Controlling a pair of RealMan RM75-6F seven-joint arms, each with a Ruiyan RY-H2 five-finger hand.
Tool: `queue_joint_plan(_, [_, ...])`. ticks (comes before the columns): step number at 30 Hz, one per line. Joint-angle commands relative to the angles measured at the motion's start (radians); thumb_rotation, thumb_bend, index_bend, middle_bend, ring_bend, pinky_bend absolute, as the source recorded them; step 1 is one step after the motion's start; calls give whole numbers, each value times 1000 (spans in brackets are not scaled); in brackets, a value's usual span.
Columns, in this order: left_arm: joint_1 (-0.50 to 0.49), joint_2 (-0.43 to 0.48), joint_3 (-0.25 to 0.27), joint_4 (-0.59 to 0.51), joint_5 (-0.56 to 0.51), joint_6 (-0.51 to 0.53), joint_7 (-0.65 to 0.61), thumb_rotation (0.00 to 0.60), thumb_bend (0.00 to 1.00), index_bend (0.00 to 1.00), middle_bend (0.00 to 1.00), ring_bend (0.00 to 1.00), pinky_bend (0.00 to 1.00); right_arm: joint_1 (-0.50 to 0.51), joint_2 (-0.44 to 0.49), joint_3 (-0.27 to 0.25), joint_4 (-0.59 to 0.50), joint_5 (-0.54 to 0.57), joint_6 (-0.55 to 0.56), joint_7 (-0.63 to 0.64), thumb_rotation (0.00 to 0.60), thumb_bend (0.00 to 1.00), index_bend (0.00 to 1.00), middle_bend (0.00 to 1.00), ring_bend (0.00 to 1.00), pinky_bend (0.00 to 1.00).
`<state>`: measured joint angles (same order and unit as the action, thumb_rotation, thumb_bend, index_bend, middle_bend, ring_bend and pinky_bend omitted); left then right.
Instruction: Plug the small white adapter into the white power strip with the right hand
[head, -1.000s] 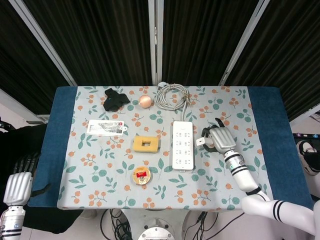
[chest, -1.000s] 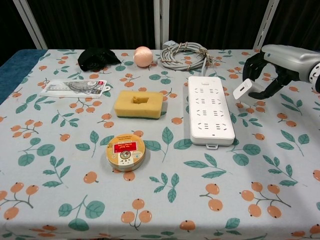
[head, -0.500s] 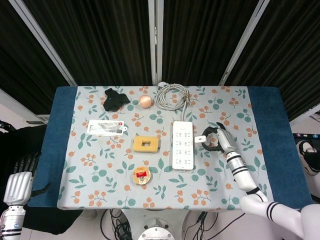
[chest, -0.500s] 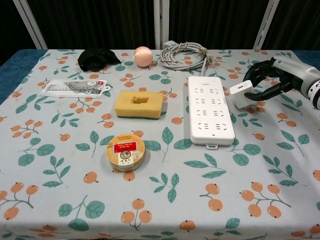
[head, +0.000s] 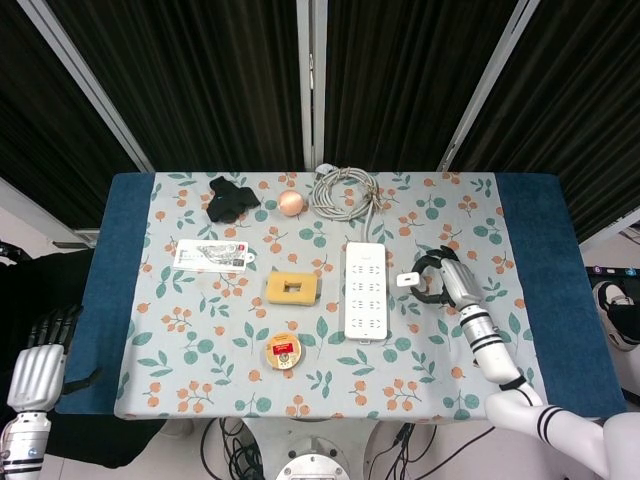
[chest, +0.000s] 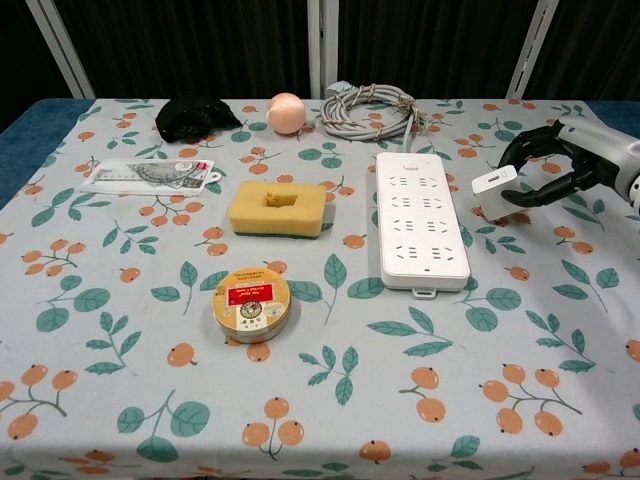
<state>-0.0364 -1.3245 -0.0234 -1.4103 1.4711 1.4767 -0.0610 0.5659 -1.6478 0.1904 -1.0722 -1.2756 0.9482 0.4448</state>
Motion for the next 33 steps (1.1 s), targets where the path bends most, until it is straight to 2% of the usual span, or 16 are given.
queue_joint_plan(1, [0,0,0,0,1,0,0,600,137,62,31,0,0,-9,10,-3,0,1,4,-12,600,358,657,423,129,0])
queue_joint_plan(12, [-4,1,1,-6,2,-4,6,600,137,62,31,0,0,-28,19,-10,19,2,4,-38,600,343,633,410,123,0])
queue_joint_plan(18, [-4,3,0,-8,0,-5,7,600,137,62,31,0,0,-34,24,-11,24,13,4,-97,600,335,559,409,123,0])
queue_joint_plan(22, [-6,3,0,-9,1,-6,8,600,137,62,31,0,0,-35,34,-11,8,18,-4,-122,600,334,466,405,123,0])
queue_joint_plan(33, [-5,3,1,-9,-1,-6,7,600,137,62,31,0,0,-30,57,-6,-27,34,-28,-180,600,327,380,375,108,0])
